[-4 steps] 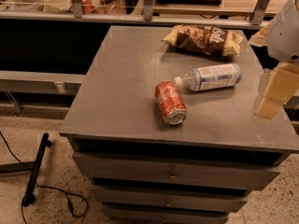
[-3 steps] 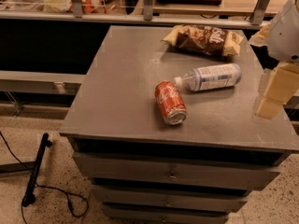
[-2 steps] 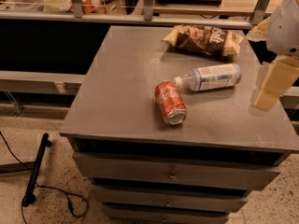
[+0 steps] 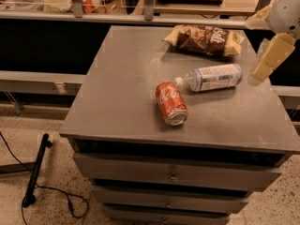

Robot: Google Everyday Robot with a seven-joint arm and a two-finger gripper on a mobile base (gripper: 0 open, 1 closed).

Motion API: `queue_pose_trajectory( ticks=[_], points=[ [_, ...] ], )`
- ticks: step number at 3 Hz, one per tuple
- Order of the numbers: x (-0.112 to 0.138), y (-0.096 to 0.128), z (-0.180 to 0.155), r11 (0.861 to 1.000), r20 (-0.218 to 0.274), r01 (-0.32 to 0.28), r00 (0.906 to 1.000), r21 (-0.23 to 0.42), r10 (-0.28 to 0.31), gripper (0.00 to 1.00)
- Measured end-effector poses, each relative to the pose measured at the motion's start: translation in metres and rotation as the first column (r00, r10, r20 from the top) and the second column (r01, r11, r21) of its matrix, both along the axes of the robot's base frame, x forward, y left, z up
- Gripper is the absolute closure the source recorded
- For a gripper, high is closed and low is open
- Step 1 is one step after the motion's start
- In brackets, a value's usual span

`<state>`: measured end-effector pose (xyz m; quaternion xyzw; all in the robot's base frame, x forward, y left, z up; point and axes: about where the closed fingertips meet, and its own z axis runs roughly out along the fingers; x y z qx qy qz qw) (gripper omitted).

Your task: Move blue plastic bottle near brown chip bag

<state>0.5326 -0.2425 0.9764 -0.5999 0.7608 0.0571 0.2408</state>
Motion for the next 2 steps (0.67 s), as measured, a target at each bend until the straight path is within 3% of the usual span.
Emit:
queue_pose_trajectory(
  ticks=[1, 2],
  points=[
    [0.043, -0.026, -0.008, 0.997, 0.016, 0.047, 0.9987, 0.067, -0.048, 0.00],
    [0.069, -0.047, -0.034, 0.989, -0.003, 0.097, 0.9952, 0.110, -0.098, 0.00]
  ],
)
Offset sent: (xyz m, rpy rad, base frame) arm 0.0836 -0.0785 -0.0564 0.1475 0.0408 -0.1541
